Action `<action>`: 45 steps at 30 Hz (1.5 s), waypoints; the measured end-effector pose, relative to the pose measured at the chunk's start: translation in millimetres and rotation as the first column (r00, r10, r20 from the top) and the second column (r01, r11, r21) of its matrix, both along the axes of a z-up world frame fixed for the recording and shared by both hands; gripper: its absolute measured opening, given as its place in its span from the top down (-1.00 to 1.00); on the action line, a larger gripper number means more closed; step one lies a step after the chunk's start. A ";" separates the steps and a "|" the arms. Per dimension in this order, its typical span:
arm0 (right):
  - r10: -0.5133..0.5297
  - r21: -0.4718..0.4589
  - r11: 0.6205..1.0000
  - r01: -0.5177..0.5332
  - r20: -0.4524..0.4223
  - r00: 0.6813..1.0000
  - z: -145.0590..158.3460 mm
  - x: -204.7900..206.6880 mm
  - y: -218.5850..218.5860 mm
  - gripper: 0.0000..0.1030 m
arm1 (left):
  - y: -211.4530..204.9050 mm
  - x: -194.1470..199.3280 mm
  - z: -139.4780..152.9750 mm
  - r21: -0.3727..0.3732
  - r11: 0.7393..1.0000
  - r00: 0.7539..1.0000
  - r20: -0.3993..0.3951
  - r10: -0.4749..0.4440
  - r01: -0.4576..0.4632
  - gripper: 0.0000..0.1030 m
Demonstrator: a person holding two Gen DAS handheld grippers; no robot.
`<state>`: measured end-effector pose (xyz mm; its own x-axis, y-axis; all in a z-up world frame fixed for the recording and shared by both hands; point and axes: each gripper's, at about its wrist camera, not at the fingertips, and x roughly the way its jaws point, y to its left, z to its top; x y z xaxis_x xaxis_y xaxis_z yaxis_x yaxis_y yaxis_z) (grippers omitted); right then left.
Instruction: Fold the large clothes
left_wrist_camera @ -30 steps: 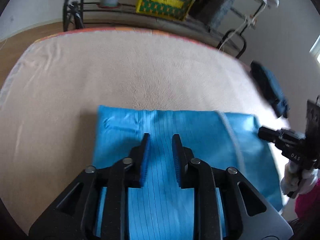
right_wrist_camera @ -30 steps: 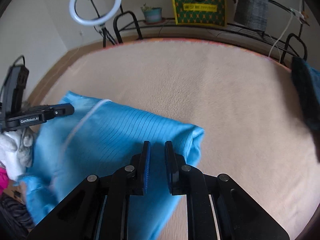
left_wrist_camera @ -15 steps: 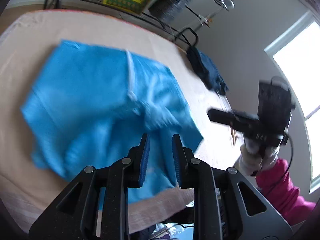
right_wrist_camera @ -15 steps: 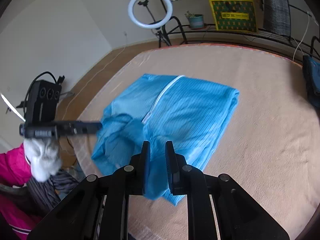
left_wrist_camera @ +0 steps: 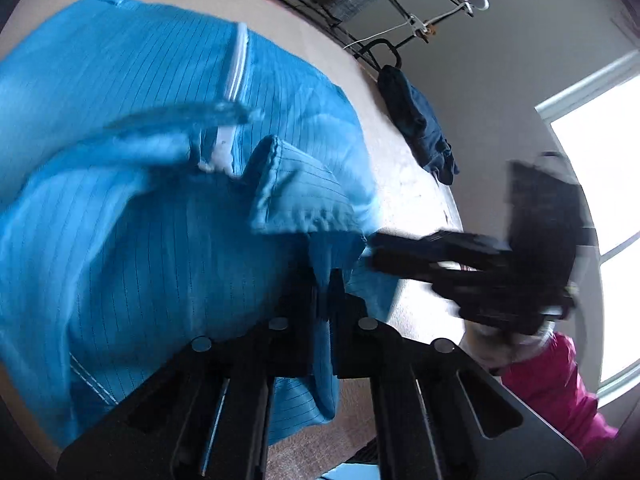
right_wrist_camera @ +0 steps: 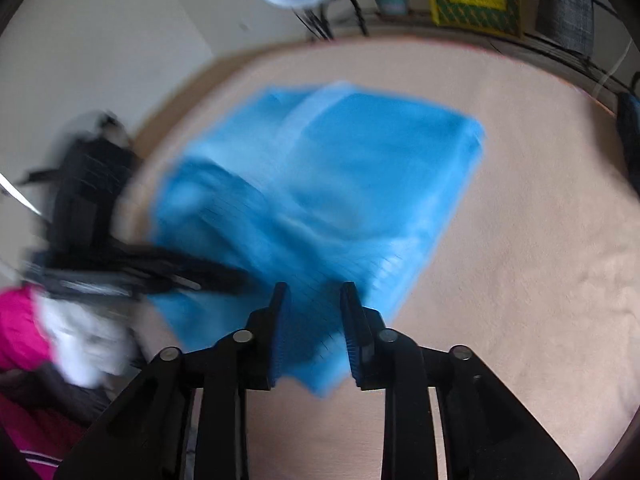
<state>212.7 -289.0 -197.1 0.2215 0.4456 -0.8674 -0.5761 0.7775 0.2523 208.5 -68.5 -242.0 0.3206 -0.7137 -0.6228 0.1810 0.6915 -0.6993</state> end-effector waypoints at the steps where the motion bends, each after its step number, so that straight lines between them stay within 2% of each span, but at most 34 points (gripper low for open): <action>1: -0.009 -0.033 0.999 0.008 -0.023 1.000 -10.4 1.8 -1.6 0.75 | 0.1 -2.0 2.6 0.002 1.000 1.000 0.010 -0.002 0.002 0.99; 2: -0.013 -0.048 0.999 0.012 -0.034 0.999 -17.5 2.6 -3.7 0.78 | 0.4 -4.0 5.2 0.009 1.000 1.000 0.022 -0.001 0.001 0.99; 4: -0.012 -0.050 0.999 0.011 -0.018 1.000 -11.5 2.8 -5.4 0.76 | 0.2 -6.0 7.0 0.012 1.000 0.999 0.032 0.005 -0.005 1.00; 6: -0.028 -0.048 0.998 0.030 0.050 0.998 7.4 -0.1 -6.1 0.70 | -0.7 -8.4 6.9 0.019 1.000 0.999 0.039 0.001 -0.002 1.00; 10: 0.019 0.075 0.997 -0.028 0.120 0.993 46.8 -9.0 -0.7 0.69 | -2.1 -11.2 5.8 0.028 1.000 0.999 0.050 0.002 -0.003 1.00; 12: 0.067 0.097 0.992 -0.081 0.137 0.988 55.6 -14.5 9.6 0.68 | -2.4 -15.6 2.9 0.030 1.000 0.999 0.050 0.004 -0.006 1.00; 16: 0.171 0.071 0.981 -0.182 0.142 0.975 52.1 -21.0 41.9 0.59 | -2.4 -16.6 1.2 0.030 0.999 0.999 0.052 0.007 -0.009 1.00; 22: 0.234 0.011 0.972 -0.236 0.103 0.967 36.0 -8.0 68.7 0.58 | -6.4 -18.8 4.9 0.045 0.999 0.997 0.076 -0.009 0.006 1.00; 27: 0.215 -0.045 0.977 -0.211 0.122 0.969 29.2 -4.1 72.0 0.58 | -10.0 -15.1 6.5 0.047 0.999 0.997 0.078 -0.016 0.013 1.00; 31: 0.079 -0.064 0.995 -0.071 0.137 0.987 28.7 17.8 52.8 0.58 | -10.5 -16.1 5.9 0.053 0.998 0.997 0.079 -0.018 0.014 1.00; 35: -0.020 -0.075 0.997 0.031 0.143 0.989 28.1 33.8 33.4 0.58 | -11.2 -16.8 3.6 0.063 0.998 0.997 0.080 -0.023 0.018 1.00; 37: -0.020 -0.066 0.997 0.031 0.160 0.987 33.2 31.3 34.5 0.58 | -10.2 -15.7 1.7 0.064 0.998 0.997 0.075 -0.016 0.012 1.00; 41: -0.006 -0.033 0.999 0.015 0.248 0.969 55.4 12.4 43.1 0.58 | -5.5 -17.9 -1.8 0.059 0.998 0.998 0.065 -0.015 0.011 1.00; 43: 0.031 0.036 0.998 -0.042 0.264 0.964 66.3 4.2 49.3 0.58 | -2.5 -19.9 -1.0 0.062 0.998 0.997 0.075 -0.015 0.011 1.00; 45: 0.088 0.098 0.989 -0.113 0.235 0.968 68.5 -3.2 56.3 0.58 | -1.5 -21.4 -1.2 0.063 0.998 0.997 0.075 -0.015 0.010 1.00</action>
<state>209.5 -232.6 -128.5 0.3581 0.5656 -0.7429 -0.7024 0.6874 0.1847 187.1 -70.0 -243.2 0.3598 -0.6783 -0.6406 0.2408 0.7309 -0.6386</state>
